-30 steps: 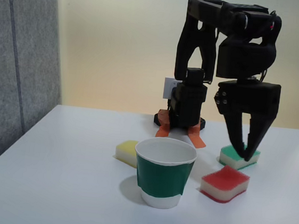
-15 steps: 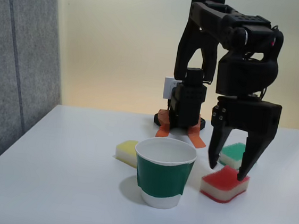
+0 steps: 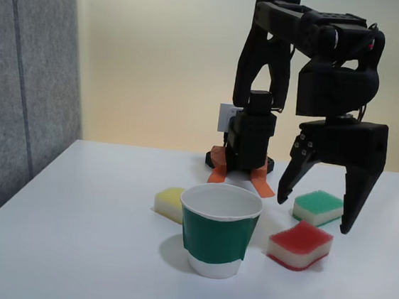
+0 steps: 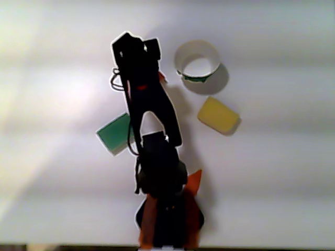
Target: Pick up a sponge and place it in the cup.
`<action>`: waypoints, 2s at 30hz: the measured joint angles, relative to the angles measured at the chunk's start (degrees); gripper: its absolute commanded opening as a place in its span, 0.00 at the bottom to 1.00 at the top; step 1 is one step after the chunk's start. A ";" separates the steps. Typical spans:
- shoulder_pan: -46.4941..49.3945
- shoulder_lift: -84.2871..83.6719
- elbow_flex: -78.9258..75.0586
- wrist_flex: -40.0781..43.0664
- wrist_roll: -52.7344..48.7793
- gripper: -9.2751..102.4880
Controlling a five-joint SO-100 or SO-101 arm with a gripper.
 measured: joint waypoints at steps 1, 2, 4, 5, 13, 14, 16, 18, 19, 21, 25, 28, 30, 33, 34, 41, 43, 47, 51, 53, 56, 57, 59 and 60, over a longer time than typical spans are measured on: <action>-0.09 0.00 0.00 -0.62 0.35 0.46; -0.35 0.00 0.26 -0.97 0.97 0.46; -0.97 0.00 1.05 -2.02 1.32 0.46; -1.05 0.00 1.58 -2.72 1.32 0.46; -0.53 0.00 6.68 -6.68 2.99 0.45; -0.70 0.09 7.56 -7.47 3.34 0.45; -1.32 0.00 8.96 -8.09 3.43 0.45; -1.05 0.09 10.55 -9.05 4.22 0.45; -0.79 0.09 10.90 -9.58 4.22 0.44; -0.53 0.09 12.66 -10.63 4.83 0.44; -0.53 0.09 14.94 -12.57 6.42 0.43; -1.05 0.00 15.91 -13.89 6.50 0.42; -1.05 0.00 15.91 -14.06 7.29 0.41; -1.05 -0.44 15.91 -14.24 7.29 0.39; -1.05 -1.05 15.91 -14.24 7.29 0.38; 0.00 -4.13 14.94 -14.85 8.26 0.26; 0.62 -4.83 13.97 -14.85 8.35 0.18; 0.35 -6.15 13.71 -14.85 8.35 0.08; 0.09 -6.24 13.27 -14.59 8.70 0.08; 0.09 -5.98 12.92 -13.71 8.61 0.08; -0.70 -5.36 11.87 -10.46 9.49 0.08; -1.05 -4.57 11.78 -9.49 10.11 0.08; -1.23 -2.72 10.63 -6.94 10.99 0.08; -1.41 -1.32 10.28 -6.24 11.69 0.08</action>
